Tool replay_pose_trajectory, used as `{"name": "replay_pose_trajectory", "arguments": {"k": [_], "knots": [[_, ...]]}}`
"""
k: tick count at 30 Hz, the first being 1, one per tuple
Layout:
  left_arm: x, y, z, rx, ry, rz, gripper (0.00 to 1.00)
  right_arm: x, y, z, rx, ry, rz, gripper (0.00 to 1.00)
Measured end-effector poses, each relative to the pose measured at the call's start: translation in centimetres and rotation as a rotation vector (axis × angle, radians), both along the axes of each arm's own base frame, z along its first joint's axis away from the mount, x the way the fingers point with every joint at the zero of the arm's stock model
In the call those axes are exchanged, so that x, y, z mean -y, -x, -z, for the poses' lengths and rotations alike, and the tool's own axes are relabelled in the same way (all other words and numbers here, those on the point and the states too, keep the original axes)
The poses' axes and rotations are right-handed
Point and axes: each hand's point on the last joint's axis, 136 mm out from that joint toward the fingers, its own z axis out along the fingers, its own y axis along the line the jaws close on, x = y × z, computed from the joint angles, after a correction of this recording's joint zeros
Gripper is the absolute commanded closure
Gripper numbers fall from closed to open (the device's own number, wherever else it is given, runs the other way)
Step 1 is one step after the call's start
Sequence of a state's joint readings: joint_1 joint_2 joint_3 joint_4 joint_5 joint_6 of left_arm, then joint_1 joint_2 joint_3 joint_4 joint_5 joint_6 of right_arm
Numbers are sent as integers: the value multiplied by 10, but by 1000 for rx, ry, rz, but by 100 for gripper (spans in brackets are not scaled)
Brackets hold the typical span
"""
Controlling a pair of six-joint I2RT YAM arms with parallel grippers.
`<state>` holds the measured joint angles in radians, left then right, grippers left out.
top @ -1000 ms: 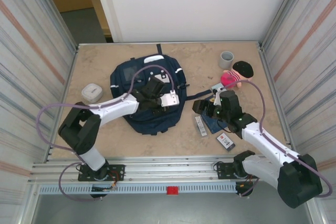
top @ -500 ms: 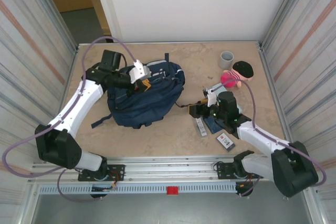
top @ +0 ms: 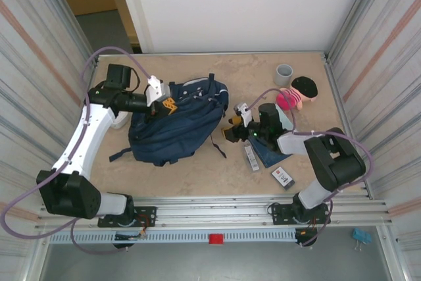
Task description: Pack the student bag
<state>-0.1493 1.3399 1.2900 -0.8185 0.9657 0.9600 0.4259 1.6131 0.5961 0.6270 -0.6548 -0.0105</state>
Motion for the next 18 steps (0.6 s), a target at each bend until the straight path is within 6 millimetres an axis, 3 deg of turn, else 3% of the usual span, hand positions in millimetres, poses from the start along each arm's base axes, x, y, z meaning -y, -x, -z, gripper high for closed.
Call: {"name": "replay_pose_trajectory", "arguments": {"k": [5, 8, 15, 18], "knots": [[0, 4, 8, -13, 1, 9, 100, -13, -10, -5, 50, -25, -58, 41], [0, 3, 8, -10, 1, 10, 100, -16, -9, -7, 58, -37, -87, 46], [-1, 0, 11, 6, -9, 1, 100, -21, 3, -15, 76, -61, -165, 81], [-2, -4, 15, 16, -17, -10, 100, -21, 7, -20, 76, -65, -182, 91]]}}
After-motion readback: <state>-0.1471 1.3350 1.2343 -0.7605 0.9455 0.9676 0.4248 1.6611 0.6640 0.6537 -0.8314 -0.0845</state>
